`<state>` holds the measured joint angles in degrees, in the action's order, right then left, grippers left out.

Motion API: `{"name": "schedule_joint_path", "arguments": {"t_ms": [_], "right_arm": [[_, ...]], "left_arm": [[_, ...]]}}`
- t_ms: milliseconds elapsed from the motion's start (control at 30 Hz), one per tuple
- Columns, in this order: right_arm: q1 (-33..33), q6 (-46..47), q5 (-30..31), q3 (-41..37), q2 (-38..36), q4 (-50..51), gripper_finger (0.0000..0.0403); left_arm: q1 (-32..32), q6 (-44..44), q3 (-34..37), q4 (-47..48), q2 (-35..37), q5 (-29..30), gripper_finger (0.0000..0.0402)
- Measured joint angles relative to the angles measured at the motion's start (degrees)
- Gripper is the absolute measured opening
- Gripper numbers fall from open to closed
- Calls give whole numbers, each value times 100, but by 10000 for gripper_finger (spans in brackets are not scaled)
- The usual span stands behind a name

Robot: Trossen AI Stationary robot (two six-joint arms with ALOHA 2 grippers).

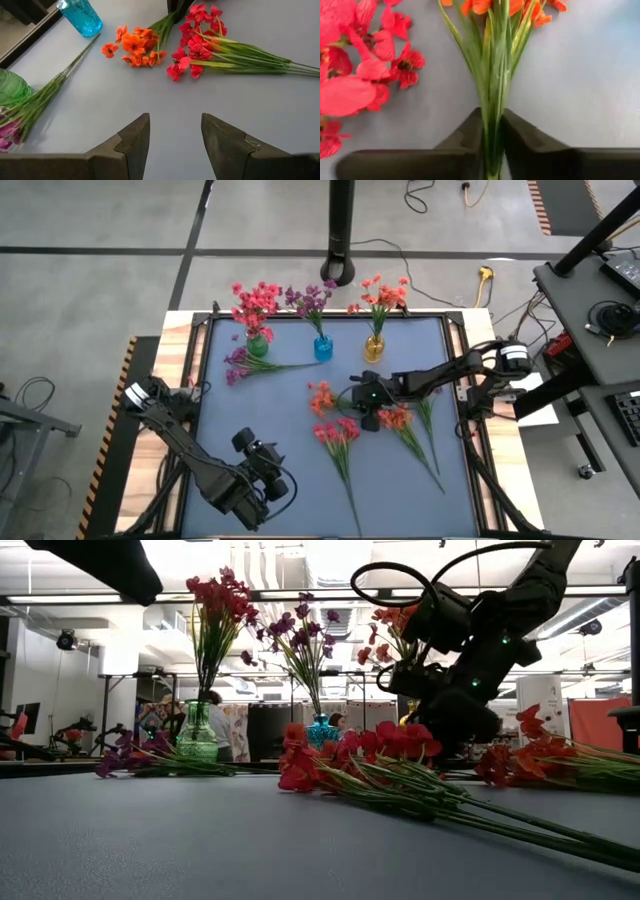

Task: Sort flowers into vase by color
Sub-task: Put the top orange flower into the yellow vase

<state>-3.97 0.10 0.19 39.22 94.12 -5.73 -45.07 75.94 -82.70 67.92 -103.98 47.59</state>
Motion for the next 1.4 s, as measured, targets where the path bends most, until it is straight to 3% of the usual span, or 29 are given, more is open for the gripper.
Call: {"name": "schedule_joint_path", "arguments": {"t_ms": [67, 300, 500, 733, 900, 1067, 1400], "right_arm": [[-4, -3, 39, -2, -63, -82, 24], [-15, -116, 568, -25, -712, -235, 20], [-4, -174, 574, -22, -1561, -499, 19], [0, -216, -694, -275, -1735, -2915, 19], [-5, -266, -884, -356, -1379, -4164, 19], [0, -306, -1592, -356, -1250, -5554, 19], [-1, -463, -1864, -382, -1212, -6119, 19]], "left_arm": [[10, -44, 0, -2, 0, 87, 162], [81, -360, 0, 7, 2, 199, 162], [134, -362, 0, 3, 2, 354, 162], [143, -347, 0, -70, 2, 941, 162], [147, -347, 0, -152, 2, 1184, 162], [185, -341, 0, -209, 2, 1393, 162], [210, -325, 0, -690, 2, 2096, 162]]}}
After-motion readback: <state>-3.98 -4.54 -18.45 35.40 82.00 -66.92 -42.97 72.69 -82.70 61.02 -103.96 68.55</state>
